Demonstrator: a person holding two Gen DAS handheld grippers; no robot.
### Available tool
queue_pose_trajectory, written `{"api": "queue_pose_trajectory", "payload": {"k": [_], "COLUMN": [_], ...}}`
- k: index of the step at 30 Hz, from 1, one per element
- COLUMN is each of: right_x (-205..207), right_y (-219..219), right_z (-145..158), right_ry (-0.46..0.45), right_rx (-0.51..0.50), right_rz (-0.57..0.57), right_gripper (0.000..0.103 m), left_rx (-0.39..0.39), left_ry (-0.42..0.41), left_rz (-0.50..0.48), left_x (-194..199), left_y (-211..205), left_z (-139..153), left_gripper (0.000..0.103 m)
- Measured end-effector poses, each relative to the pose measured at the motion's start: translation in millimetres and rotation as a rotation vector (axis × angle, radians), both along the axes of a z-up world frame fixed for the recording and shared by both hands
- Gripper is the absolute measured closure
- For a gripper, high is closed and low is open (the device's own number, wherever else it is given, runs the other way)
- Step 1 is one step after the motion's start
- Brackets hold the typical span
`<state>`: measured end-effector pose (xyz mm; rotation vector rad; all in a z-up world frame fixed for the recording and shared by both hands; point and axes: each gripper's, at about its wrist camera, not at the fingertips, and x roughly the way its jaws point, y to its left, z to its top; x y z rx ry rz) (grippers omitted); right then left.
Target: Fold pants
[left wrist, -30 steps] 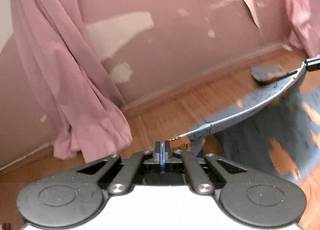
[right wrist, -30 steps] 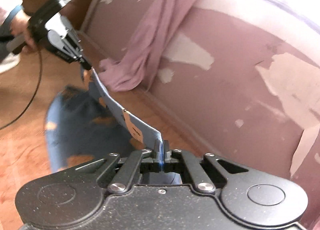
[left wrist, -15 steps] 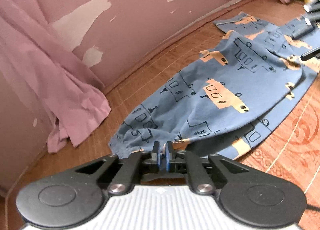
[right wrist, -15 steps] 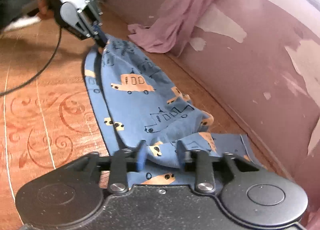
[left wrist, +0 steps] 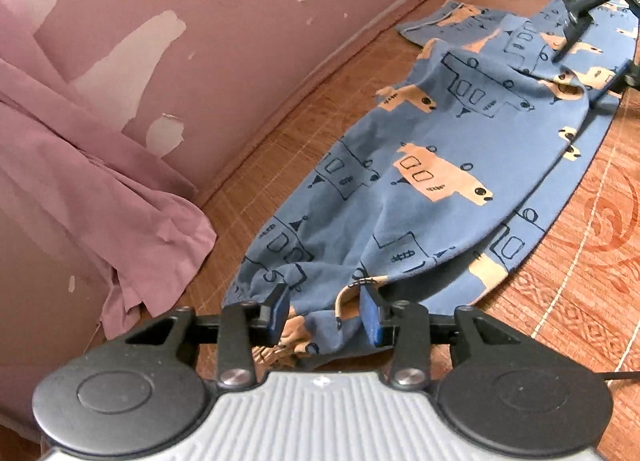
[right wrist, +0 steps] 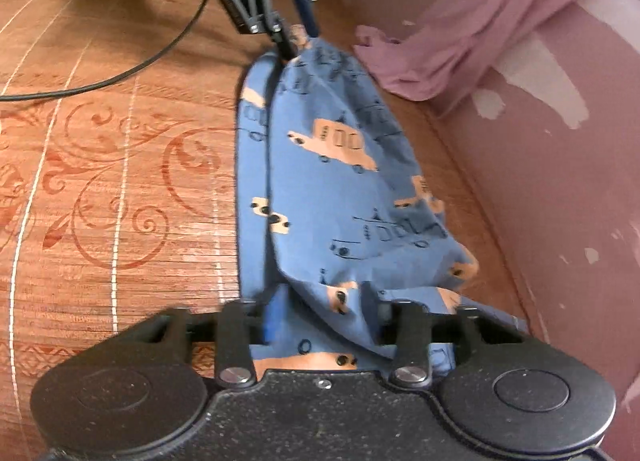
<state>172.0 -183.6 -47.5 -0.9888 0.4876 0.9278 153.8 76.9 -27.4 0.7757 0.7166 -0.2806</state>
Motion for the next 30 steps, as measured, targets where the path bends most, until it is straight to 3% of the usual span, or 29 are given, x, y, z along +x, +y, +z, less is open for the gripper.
{"api": "queue_pose_trajectory", "payload": {"k": [2,5,12,17,20,22,24,25,26,27,29,30], "right_x": [1.0,1.9,-18.1,-34.5,-32.6,-29.5,-29.0,-29.0,-28.5,-30.2,-29.3,-29.6], "right_y": [1.4,-1.4,-6.6,-4.9,-4.1,-5.0,-14.0,-19.9,-28.5,-38.0,-58.2,-70.3], "right_z": [-0.5,4.9,25.8,12.5,0.8,-1.2,6.6,13.4,21.3,27.0,37.7,42.7], "right_ry": [0.002,0.010,-0.075,-0.060,-0.005,0.013,0.034,0.042,0.052,0.055,0.058,0.057], "right_rx": [-0.011,0.031,0.118,0.090,0.085,0.091,0.133,0.162,0.194,0.215,0.251,0.267], "right_rz": [0.007,-0.028,-0.112,-0.113,-0.145,-0.171,-0.216,-0.245,-0.281,-0.318,-0.413,-0.472], "right_gripper": [0.100,0.103,0.103,0.103,0.102,0.091,0.059,0.050,0.035,0.026,0.014,0.007], "left_rx": [0.001,0.012,0.006,0.028,0.050,0.063,0.027,-0.006,-0.050,-0.108,-0.231,-0.289], "left_ry": [0.018,0.009,-0.058,-0.004,0.072,0.097,0.107,0.107,0.106,0.105,0.098,0.090], "left_rz": [-0.013,-0.032,-0.067,-0.094,-0.114,-0.121,-0.111,-0.095,-0.072,-0.051,-0.041,-0.040], "left_x": [0.6,-1.4,-9.3,-13.8,-12.2,-11.5,-11.8,-13.3,-14.4,-15.3,-17.4,-17.2], "left_y": [-1.1,-4.0,-1.4,1.4,-0.5,-0.9,0.2,0.7,0.6,-1.1,-11.4,-20.1], "left_z": [-0.1,0.4,13.9,5.0,-5.7,-9.5,-3.7,0.5,6.8,14.4,28.8,35.1], "left_gripper": [0.092,0.101,0.102,0.102,0.102,0.096,0.088,0.078,0.066,0.060,0.040,0.036]}}
